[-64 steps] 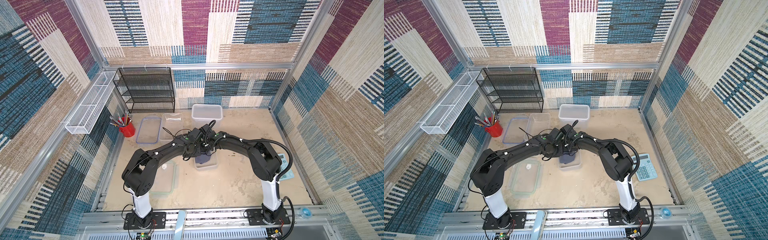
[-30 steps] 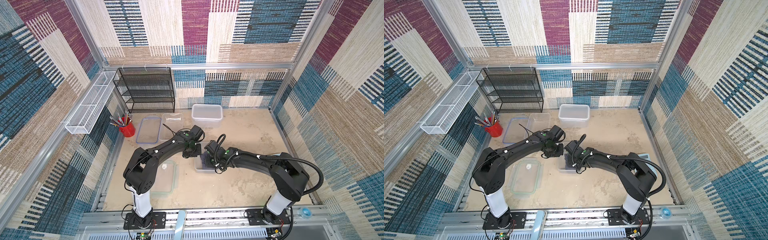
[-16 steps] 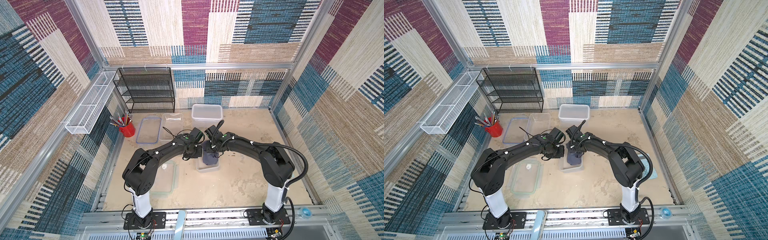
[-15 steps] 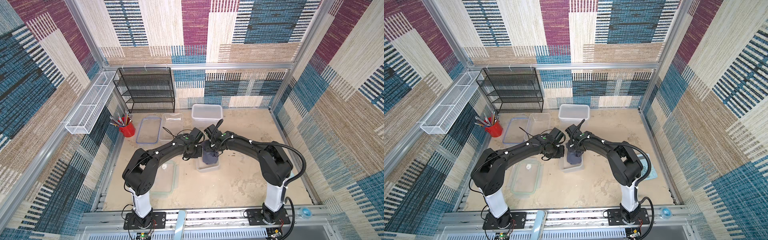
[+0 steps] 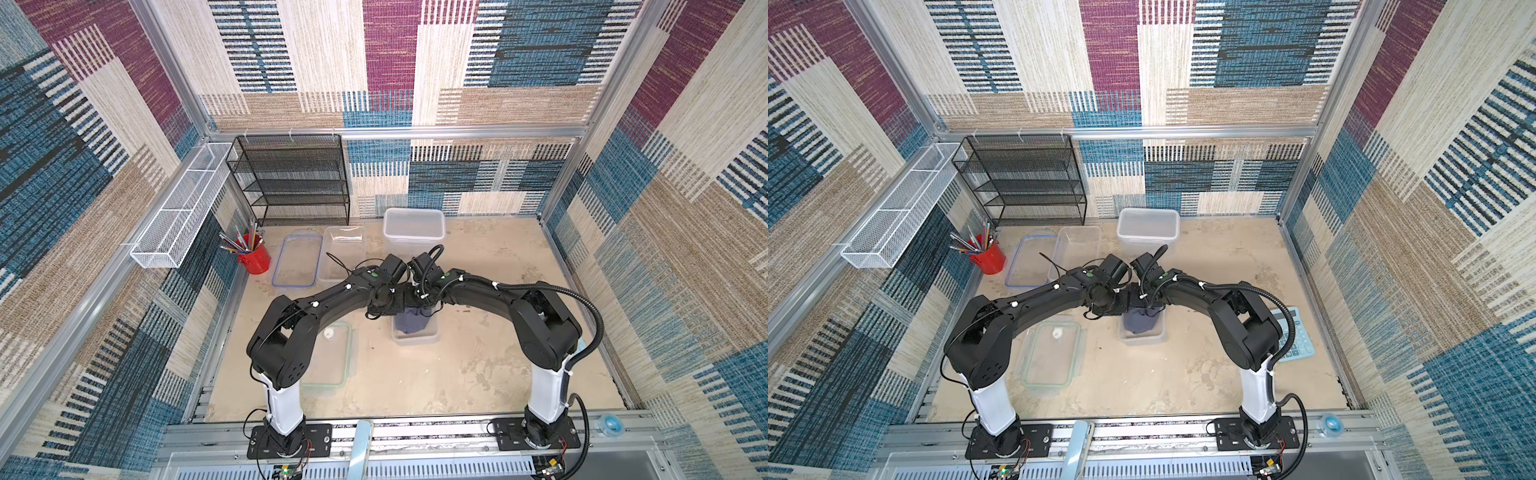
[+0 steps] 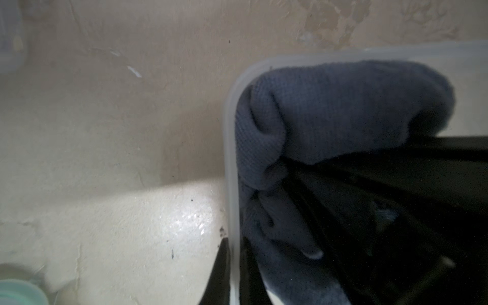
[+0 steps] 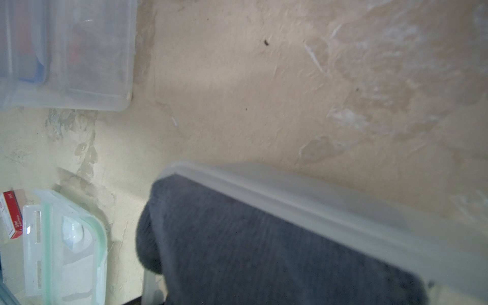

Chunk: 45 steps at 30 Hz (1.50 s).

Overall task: Wipe the insides of the lunch boxes
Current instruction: Wipe the dirt inside the lunch box, then place the cleaning item at the center of the board.

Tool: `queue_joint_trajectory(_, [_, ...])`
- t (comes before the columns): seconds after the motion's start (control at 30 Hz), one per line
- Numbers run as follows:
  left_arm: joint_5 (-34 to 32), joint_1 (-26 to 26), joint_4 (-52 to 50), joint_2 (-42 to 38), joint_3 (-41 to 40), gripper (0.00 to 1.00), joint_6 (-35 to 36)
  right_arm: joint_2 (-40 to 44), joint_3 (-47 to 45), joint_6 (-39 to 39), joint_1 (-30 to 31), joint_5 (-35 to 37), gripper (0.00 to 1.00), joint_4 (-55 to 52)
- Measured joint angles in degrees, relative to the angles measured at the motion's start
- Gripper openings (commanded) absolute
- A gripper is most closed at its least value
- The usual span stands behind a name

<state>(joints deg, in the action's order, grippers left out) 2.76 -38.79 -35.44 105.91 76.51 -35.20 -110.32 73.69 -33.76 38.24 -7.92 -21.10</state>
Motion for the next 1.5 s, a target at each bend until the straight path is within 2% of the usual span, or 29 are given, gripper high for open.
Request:
queue_joint_trajectory(0.23, [0.26, 0.00, -6.05, 0.63, 2.80, 0.00, -0.63, 3.32, -6.05, -1.57, 3.41, 1.07, 0.00, 0.83])
queue_joint_trajectory(0.5, [-1.16, -0.11, -9.29, 2.49, 7.41, 0.00, 1.36, 11.72, -14.47, -0.17, 5.77, -0.87, 0.00, 0.63])
queue_joint_trajectory(0.73, [-2.45, 0.00, -9.38, 3.39, 8.07, 0.00, 2.27, 22.86, -12.48, -0.17, 5.09, 5.18, 0.00, -4.39])
queue_joint_trajectory(0.93, [-3.91, 0.00, -9.97, 3.41, 8.02, 0.00, 2.58, 30.32, -7.58, 1.38, 0.13, 11.32, 0.00, -8.35])
queue_joint_trajectory(1.17, [-4.66, 0.00, -11.04, 4.68, 9.42, 0.00, 2.62, 39.45, -6.05, 5.57, -6.60, 17.11, 0.00, -13.94])
queue_joint_trajectory(1.33, [-5.38, 0.04, -11.54, 6.93, 12.13, 0.00, 2.64, 45.48, -8.96, 7.34, -11.02, 18.51, 0.00, -14.80])
queue_joint_trajectory(1.5, [-5.38, 0.07, -11.98, 8.50, 14.69, 0.00, 2.62, 46.42, -15.17, 8.11, -12.20, 16.33, 0.01, -14.12])
